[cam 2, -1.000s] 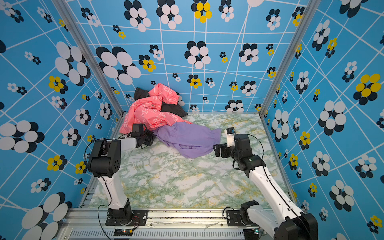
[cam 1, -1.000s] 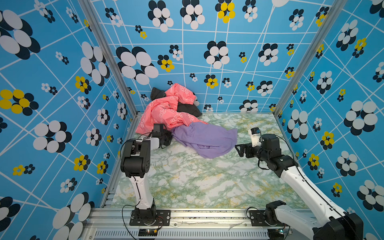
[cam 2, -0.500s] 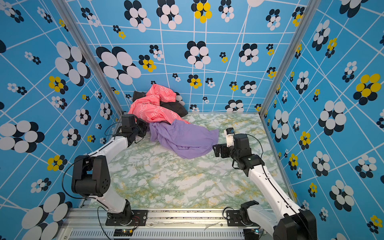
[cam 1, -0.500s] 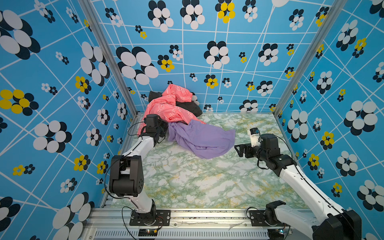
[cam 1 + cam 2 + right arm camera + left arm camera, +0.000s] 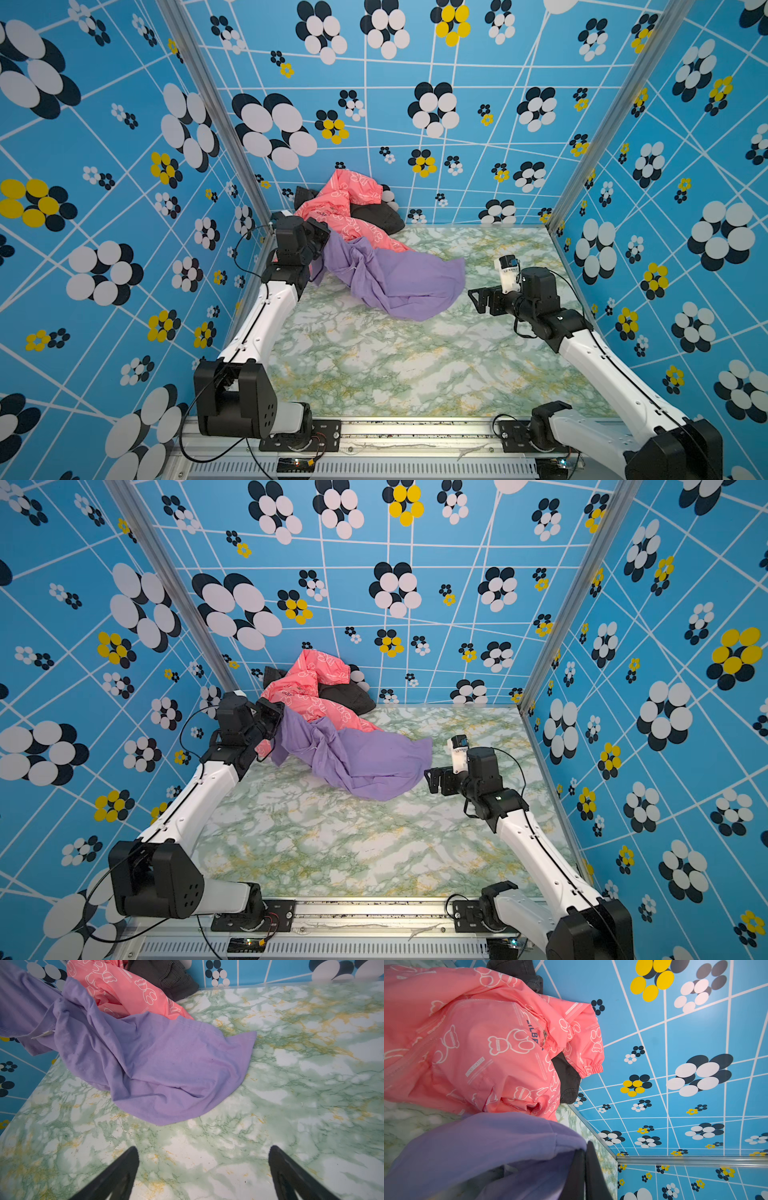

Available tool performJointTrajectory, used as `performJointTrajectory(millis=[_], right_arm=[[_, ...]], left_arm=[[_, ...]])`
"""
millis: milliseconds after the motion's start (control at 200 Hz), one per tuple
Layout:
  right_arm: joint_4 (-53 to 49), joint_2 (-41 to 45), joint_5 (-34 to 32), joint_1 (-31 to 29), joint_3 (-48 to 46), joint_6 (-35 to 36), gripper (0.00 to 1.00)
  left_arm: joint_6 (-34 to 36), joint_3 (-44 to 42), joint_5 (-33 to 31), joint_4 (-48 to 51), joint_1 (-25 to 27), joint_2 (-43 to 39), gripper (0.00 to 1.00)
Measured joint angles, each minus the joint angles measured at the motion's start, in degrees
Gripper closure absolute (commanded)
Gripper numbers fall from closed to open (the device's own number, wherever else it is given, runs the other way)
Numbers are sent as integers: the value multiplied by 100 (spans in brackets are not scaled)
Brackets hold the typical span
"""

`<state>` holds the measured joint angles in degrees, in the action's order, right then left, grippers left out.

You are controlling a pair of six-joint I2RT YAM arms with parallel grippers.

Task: Pick out a specific cloth from the pile

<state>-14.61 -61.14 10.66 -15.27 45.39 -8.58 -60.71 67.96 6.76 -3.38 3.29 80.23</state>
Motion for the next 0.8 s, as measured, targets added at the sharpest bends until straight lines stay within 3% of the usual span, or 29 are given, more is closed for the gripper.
performJointTrajectory(millis=[410,800], right_arm=[[17,0,-35,0,0,42,1],[-118,-98,-511,0,295,63,1]], left_arm=[[1082,1364,79,61,855,92,100],[2076,2981,658,570,2288,1355,100]])
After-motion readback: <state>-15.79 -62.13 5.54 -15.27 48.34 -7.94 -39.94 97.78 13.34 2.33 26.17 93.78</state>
